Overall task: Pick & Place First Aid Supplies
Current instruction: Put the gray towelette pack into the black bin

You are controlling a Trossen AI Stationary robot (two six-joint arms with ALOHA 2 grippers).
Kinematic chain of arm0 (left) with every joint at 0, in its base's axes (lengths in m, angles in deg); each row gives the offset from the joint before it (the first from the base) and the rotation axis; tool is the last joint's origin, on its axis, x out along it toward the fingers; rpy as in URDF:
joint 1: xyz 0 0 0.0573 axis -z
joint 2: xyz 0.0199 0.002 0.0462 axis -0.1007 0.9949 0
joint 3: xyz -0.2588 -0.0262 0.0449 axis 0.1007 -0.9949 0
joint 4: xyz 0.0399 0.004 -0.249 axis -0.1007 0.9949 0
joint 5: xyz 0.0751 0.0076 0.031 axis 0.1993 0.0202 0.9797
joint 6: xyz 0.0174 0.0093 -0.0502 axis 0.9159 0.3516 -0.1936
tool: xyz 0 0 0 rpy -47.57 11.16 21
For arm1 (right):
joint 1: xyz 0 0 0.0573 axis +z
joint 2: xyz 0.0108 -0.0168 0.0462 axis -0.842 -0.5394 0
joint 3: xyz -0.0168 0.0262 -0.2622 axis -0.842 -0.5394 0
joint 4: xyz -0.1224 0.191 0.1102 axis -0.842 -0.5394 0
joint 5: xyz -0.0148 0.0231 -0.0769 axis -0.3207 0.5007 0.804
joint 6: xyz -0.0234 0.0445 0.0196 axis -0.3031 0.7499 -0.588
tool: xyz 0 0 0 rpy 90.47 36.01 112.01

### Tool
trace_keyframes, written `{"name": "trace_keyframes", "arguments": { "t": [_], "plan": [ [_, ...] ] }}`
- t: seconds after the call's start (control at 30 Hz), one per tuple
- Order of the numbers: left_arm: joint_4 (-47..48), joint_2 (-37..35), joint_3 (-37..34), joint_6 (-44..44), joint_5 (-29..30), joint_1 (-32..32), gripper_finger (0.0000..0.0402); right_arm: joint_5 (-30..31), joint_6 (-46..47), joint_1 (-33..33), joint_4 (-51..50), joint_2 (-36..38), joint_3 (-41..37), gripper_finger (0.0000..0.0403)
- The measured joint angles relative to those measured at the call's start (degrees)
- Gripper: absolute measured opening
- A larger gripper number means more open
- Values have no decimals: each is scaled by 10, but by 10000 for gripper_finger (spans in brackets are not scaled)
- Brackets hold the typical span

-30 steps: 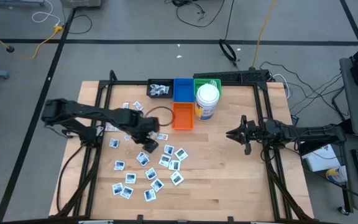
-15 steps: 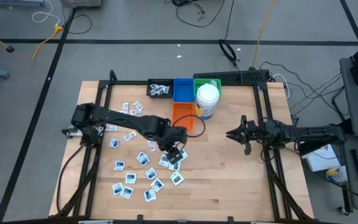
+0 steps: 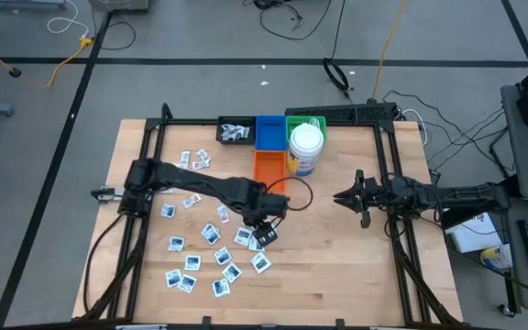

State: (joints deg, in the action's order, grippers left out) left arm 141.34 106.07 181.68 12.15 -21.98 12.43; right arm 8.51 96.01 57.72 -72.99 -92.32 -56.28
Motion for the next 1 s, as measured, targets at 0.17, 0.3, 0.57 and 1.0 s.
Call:
{"name": "trace_keyframes", "arguments": {
  "t": [0.17, 0.3, 0.57, 1.0],
  "plan": [
    [-19, 31, 0, 0, 25, 6, 227, 0, 0, 0, 0, 0, 0, 59],
    [-47, 56, 0, 5, 37, 8, 227, 0, 0, 0, 0, 0, 0, 59],
    [-84, 100, -1, 23, 72, 18, 227, 0, 0, 0, 0, 0, 0, 59],
    [-92, 114, 0, 24, 117, 28, 85, 0, 0, 0, 0, 0, 0, 59]
  ]
}}
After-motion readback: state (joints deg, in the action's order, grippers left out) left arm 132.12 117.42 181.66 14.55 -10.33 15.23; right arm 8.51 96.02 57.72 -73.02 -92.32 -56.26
